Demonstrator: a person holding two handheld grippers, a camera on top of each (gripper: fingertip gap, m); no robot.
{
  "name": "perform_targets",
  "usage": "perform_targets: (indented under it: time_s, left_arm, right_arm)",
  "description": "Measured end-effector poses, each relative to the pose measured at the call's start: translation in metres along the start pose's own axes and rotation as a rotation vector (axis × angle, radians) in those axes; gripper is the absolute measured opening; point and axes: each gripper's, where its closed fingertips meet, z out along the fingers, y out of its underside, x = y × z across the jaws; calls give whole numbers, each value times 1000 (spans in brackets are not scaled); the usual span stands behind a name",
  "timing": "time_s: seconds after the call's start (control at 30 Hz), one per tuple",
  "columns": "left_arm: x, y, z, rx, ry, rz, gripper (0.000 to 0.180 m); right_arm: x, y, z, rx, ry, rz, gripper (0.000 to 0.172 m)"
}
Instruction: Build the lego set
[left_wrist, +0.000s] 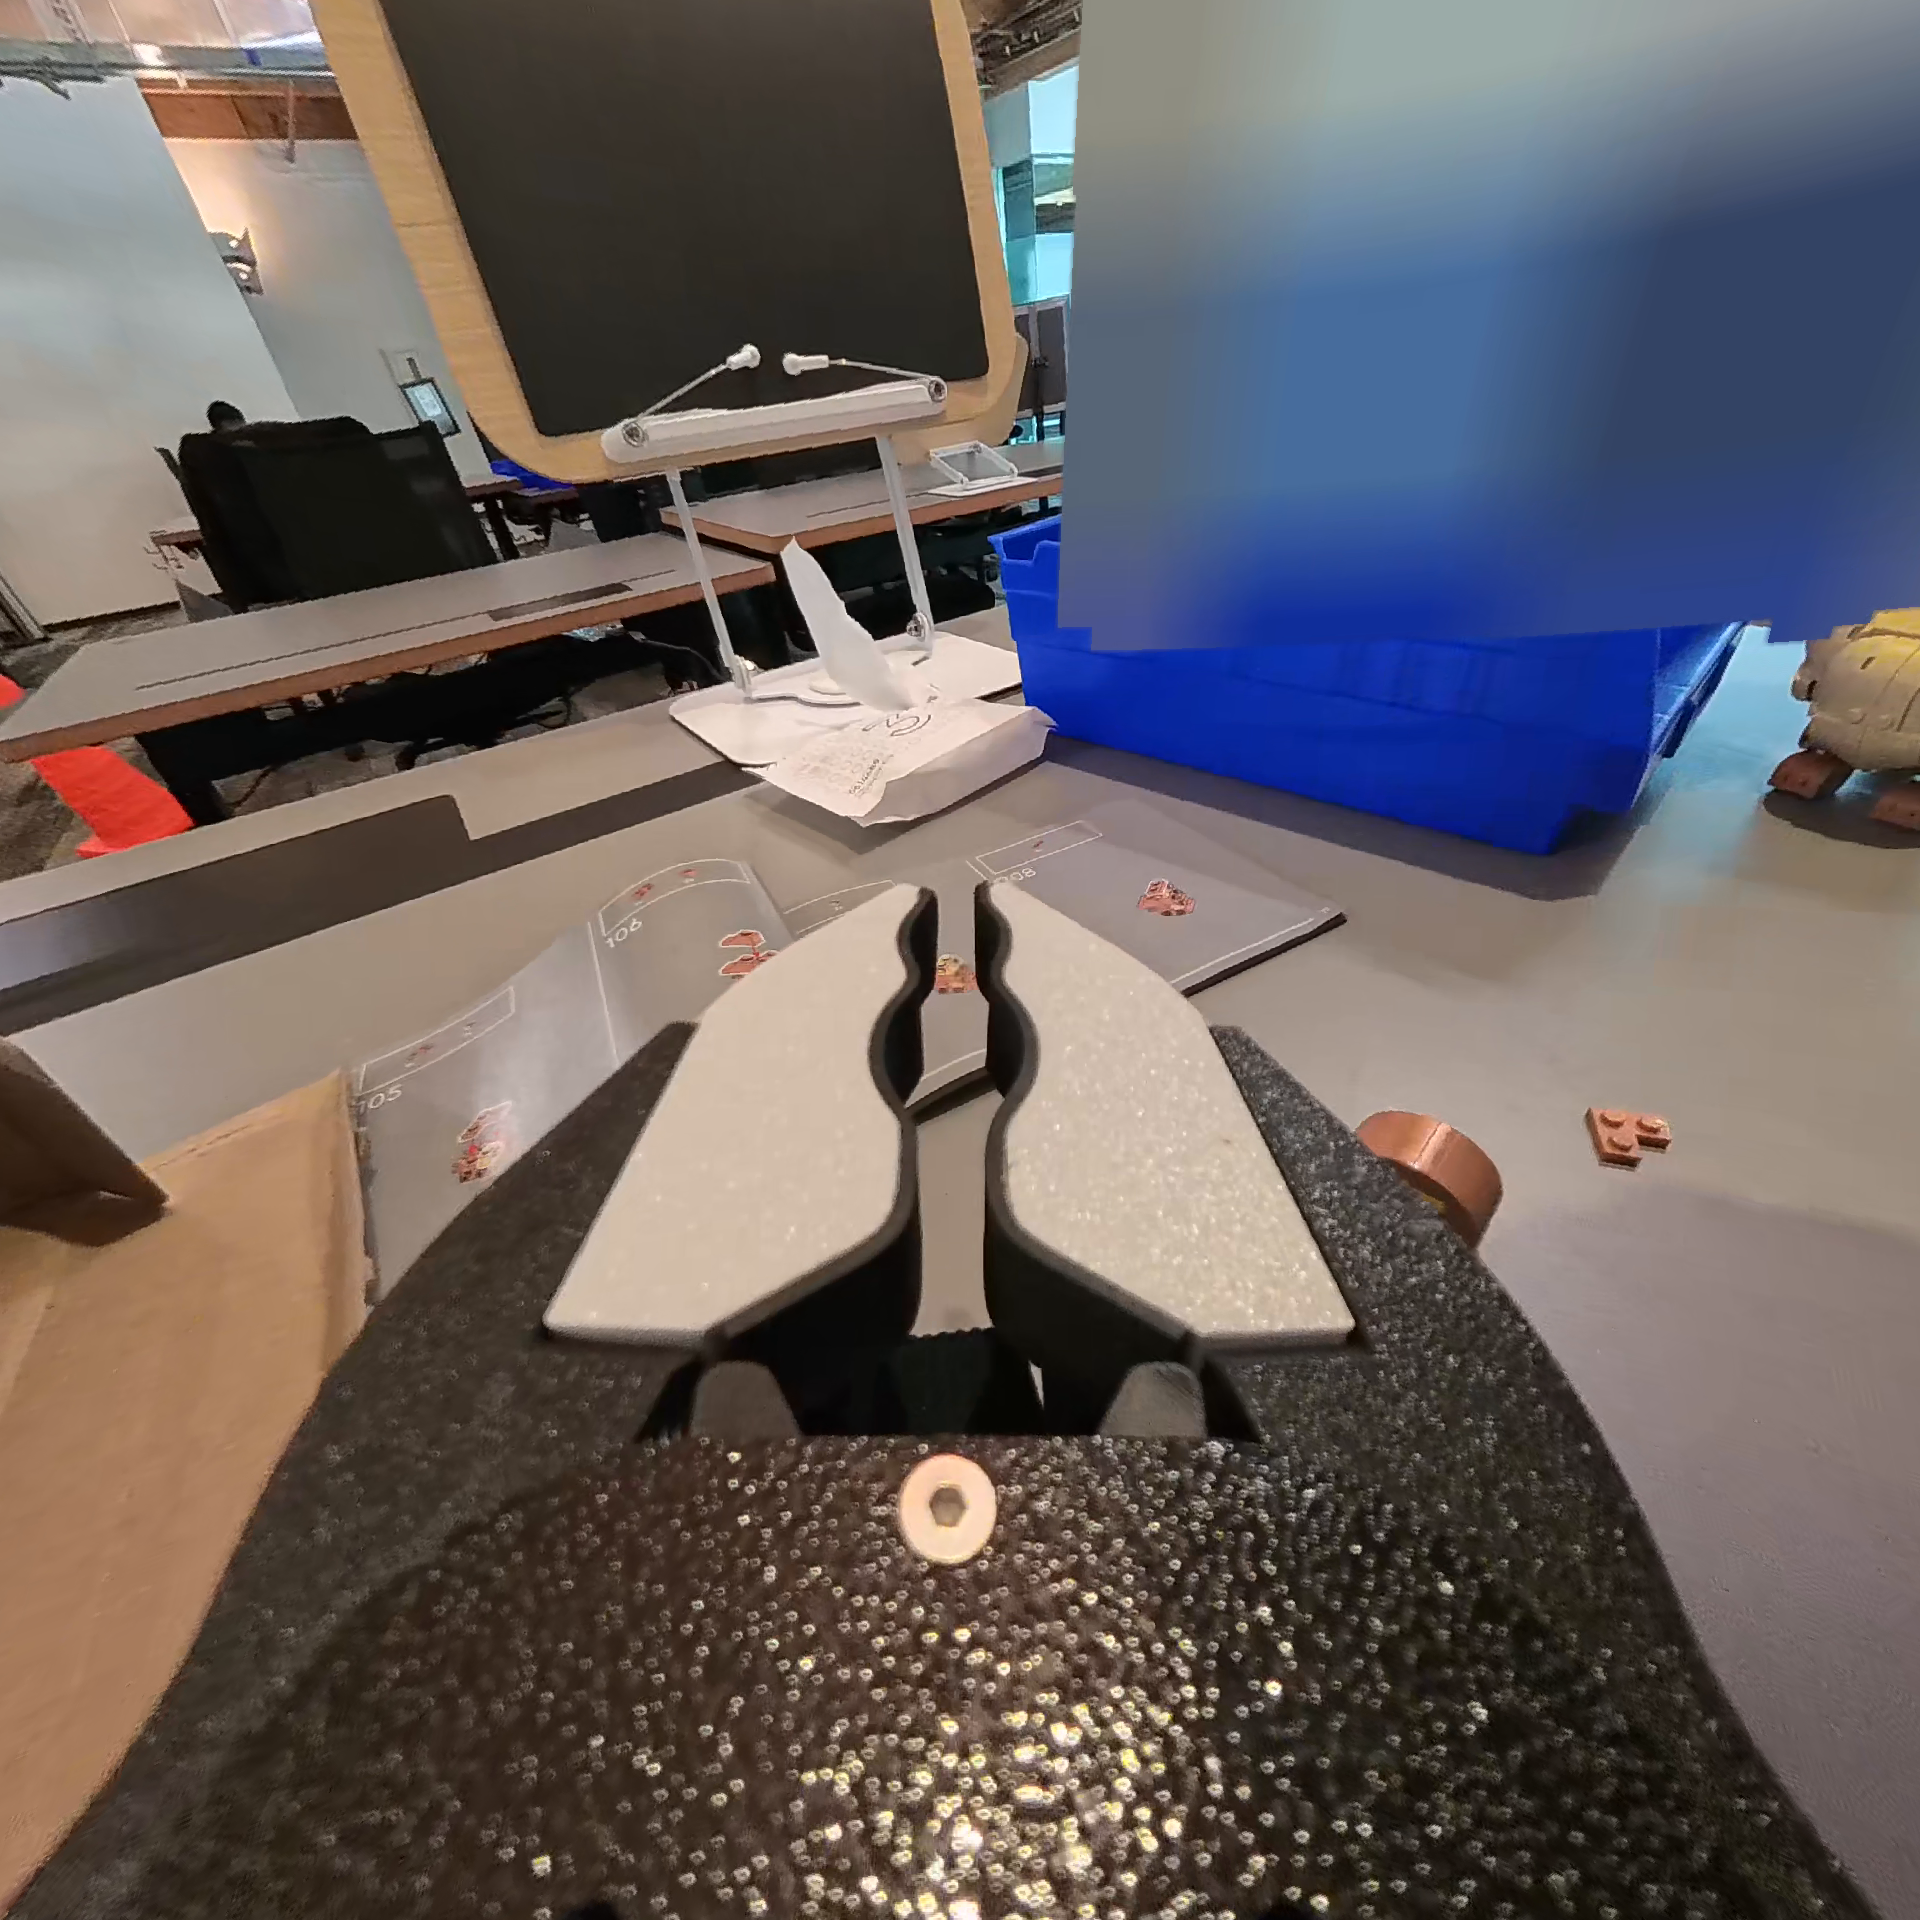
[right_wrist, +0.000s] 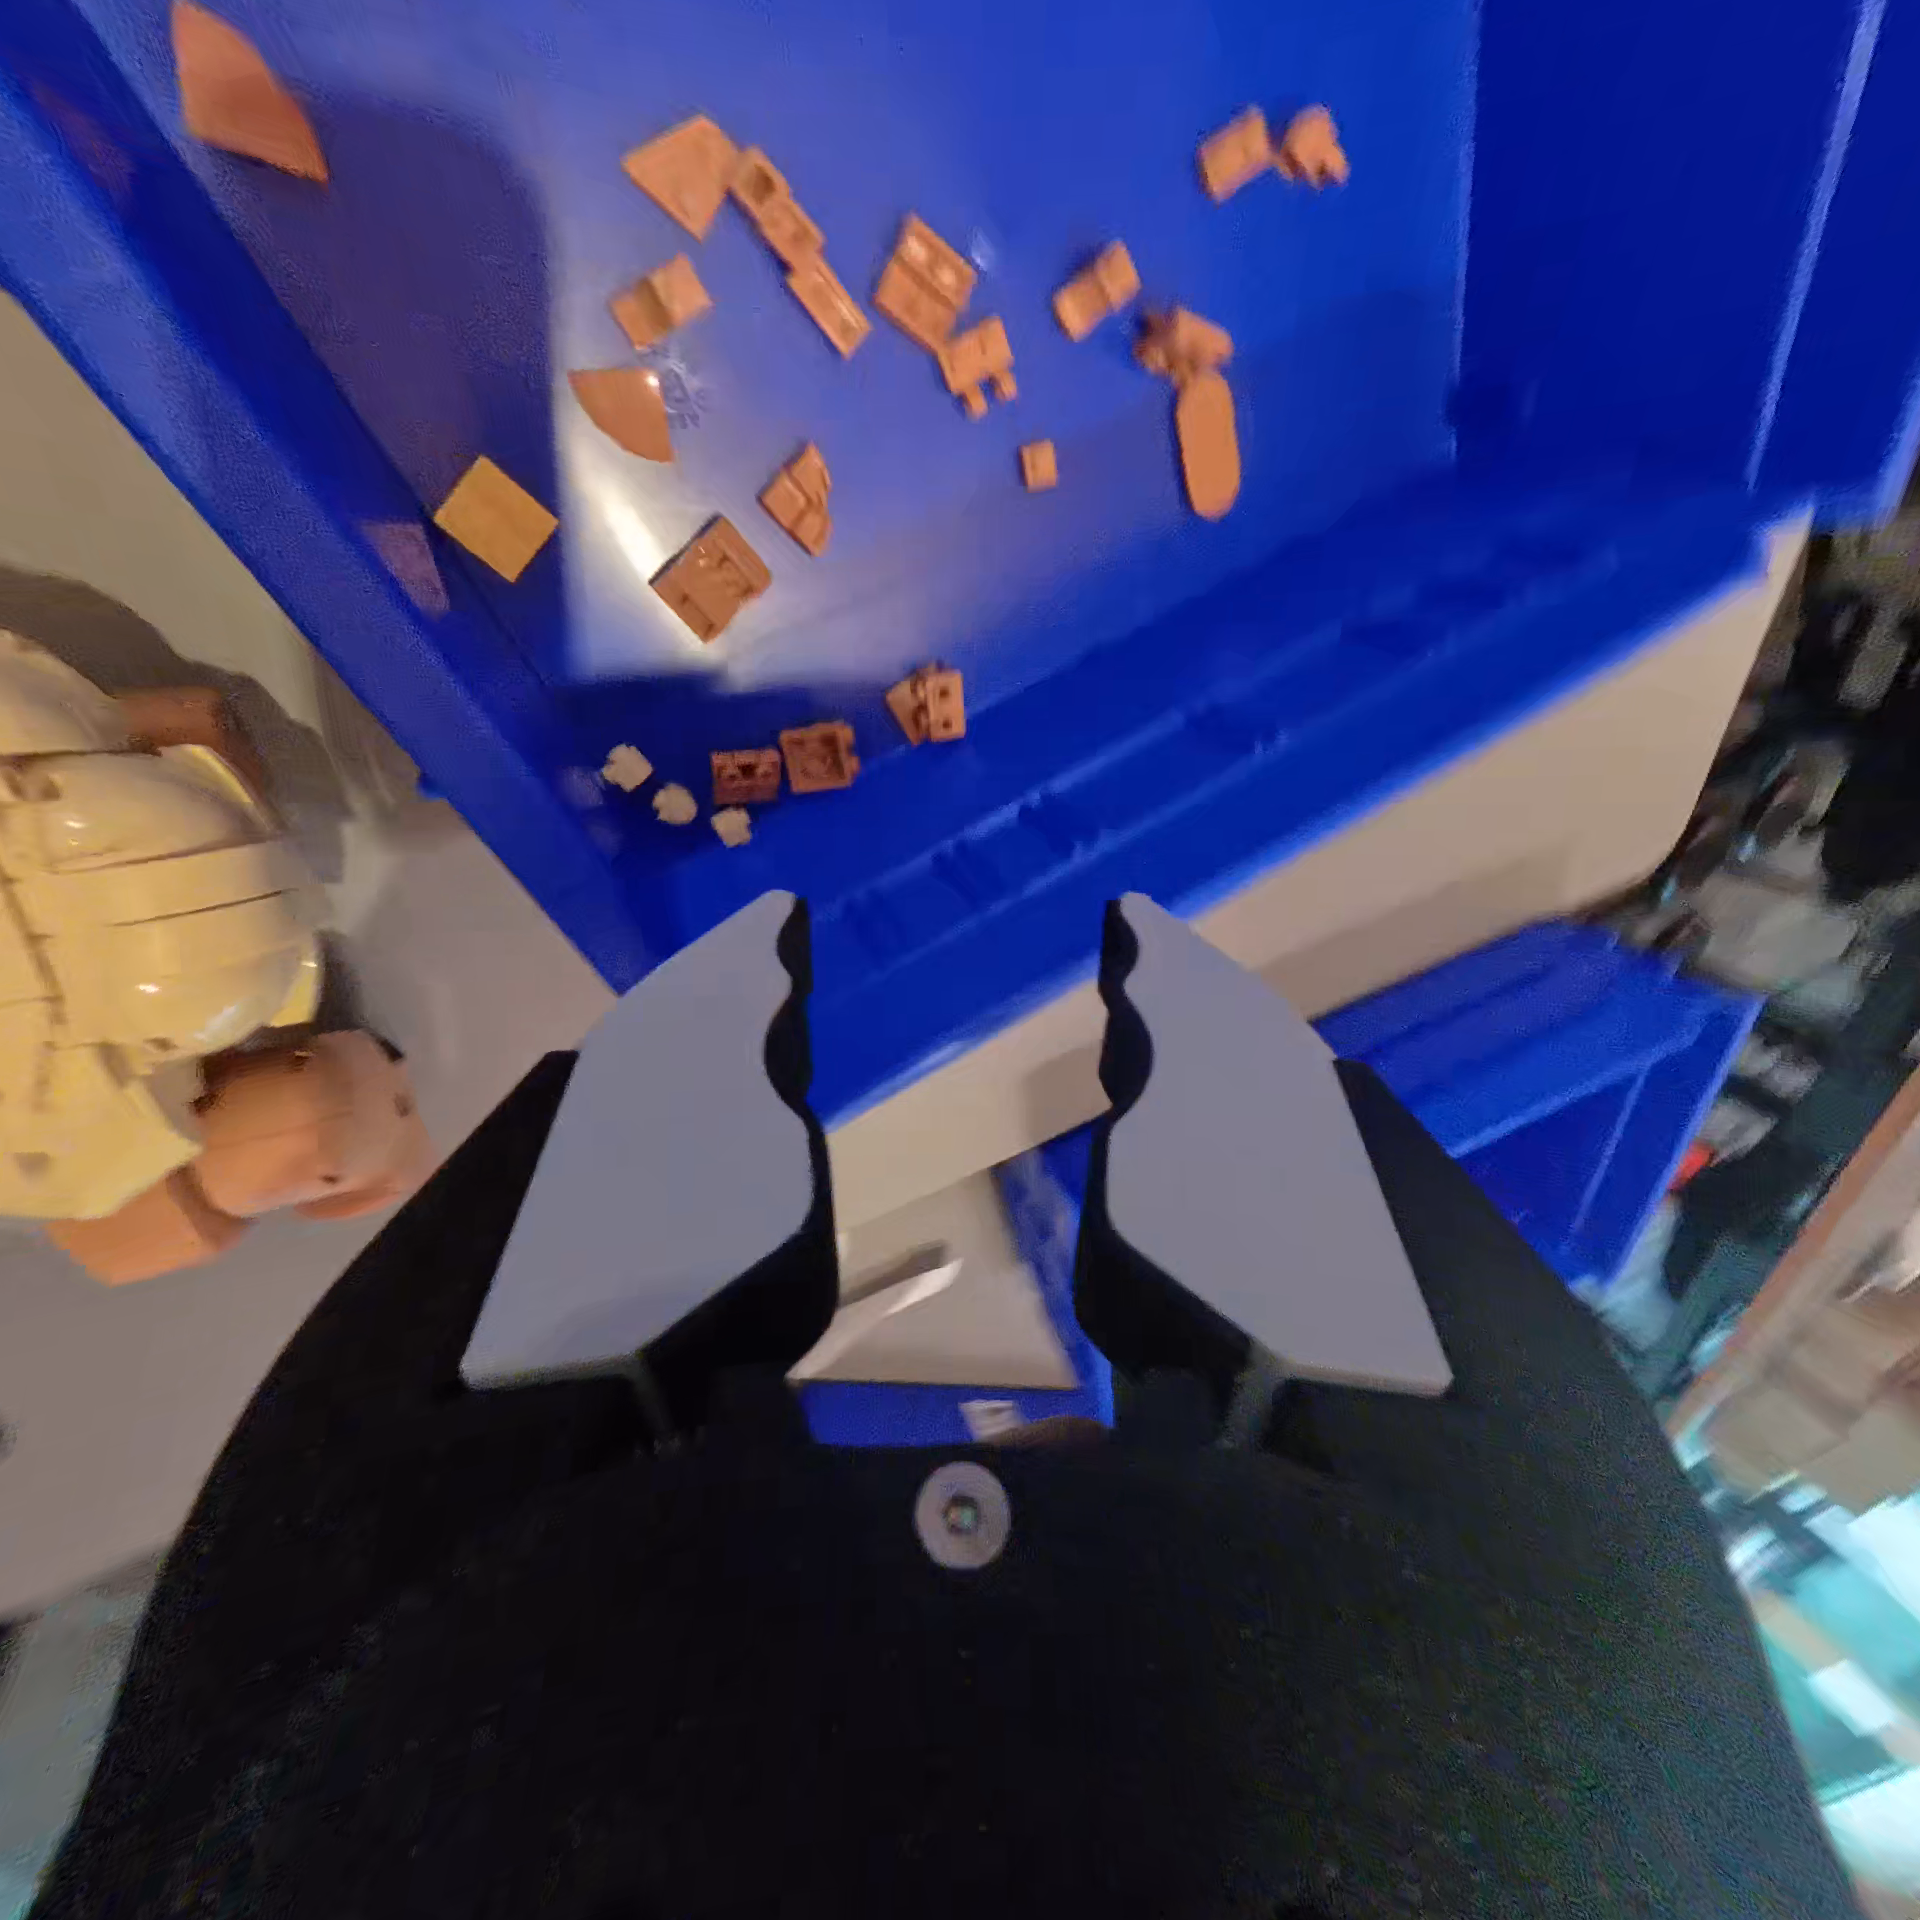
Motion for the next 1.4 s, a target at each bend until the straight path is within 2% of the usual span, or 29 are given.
perform_targets:
  time_s: [0.13,0.2,0.3,0.43,0.53,0.6,0.73,0.9,1.0,1.23,1.33,1.4]
  left_arm:
    - [9,-6,2,18,39,12,6]
    - [15,-7,3,17,75,48,6]
    - [23,-10,5,8,135,76,6]
    - [36,-17,10,-31,240,180,7]
    - [46,-29,21,-64,337,384,7]
    - [60,-41,34,-53,453,548,7]
    - [87,-67,78,7,688,827,7]
    - [126,-90,149,66,882,945,7]
    - [153,-85,178,70,980,986,7]
    - [202,-59,216,66,1221,1068,7]
    - [220,-39,225,14,1325,1094,9]
    - [228,-18,226,-53,1398,1136,10]
  right_arm:
    - [-6,19,-13,50,78,293,42]
    - [-15,27,-8,57,28,428,39]
    - [-36,39,8,12,-73,507,39]
    - [-39,27,17,103,-110,550,21]
    - [-35,17,13,154,-85,514,19]
    - [-31,7,6,200,-55,466,18]
    - [-13,-6,-17,260,110,344,17]
    - [-14,-17,-24,348,158,356,16]
    - [-17,-21,-23,409,161,370,15]
    - [-11,-33,-30,541,212,337,15]
    - [-7,-32,-30,561,239,343,14]
    - [-15,-30,-20,545,175,343,15]
